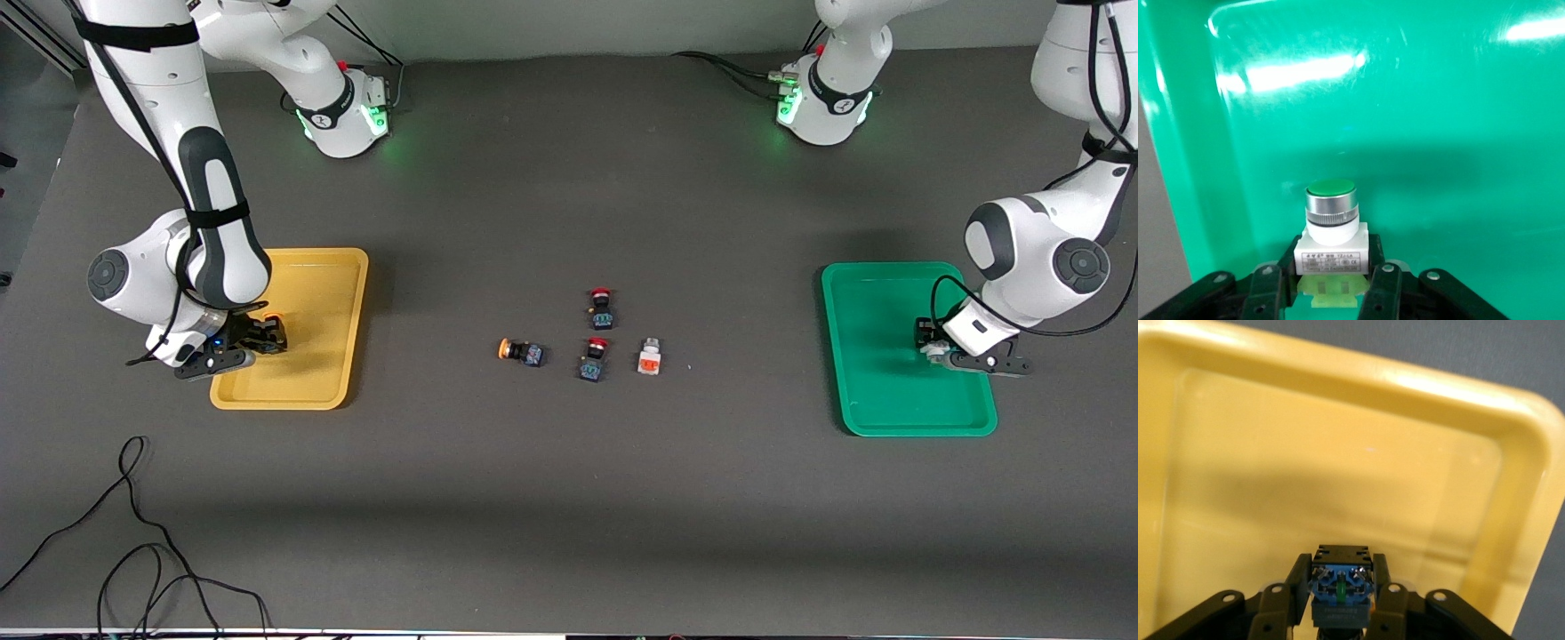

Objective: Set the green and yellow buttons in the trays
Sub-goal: 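Release the green switch in the green tray while the right gripper releases yellow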

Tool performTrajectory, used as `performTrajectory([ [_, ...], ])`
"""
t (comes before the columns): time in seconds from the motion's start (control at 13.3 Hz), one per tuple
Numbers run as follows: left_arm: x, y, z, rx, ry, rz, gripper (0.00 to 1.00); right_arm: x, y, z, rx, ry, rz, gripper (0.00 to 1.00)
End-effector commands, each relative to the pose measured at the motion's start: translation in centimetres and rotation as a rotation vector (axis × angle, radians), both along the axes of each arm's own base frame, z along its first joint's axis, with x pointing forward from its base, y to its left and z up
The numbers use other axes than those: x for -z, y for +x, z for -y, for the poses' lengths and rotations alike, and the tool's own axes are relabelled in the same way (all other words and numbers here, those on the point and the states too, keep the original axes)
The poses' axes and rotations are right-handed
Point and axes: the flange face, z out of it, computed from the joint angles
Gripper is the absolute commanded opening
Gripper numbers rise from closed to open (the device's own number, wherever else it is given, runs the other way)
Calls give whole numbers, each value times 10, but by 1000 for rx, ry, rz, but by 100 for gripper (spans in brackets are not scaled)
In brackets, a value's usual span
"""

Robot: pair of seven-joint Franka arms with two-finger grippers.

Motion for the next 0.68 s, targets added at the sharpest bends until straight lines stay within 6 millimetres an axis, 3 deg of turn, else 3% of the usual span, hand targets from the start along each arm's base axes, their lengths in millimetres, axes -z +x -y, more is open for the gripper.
performTrajectory([
  [0.0, -4, 1, -1, 31, 4, 13, 99, -16, 12, -5, 3, 35, 32, 100],
  [0.15, -6, 2, -1, 35, 4, 16, 99, -31, 24, -4, -2, 66, 23, 100],
  [0.3, -30, 7, -1, 34, 15, 38, 100, -61, 48, -3, -28, 42, 13, 100],
  [0.38, -49, 8, 1, 38, 18, 25, 100, -84, 63, -11, -26, 20, -20, 100],
  [0.6, -152, 24, 17, 58, 28, -82, 100, -164, 106, -51, -15, -44, -108, 100],
])
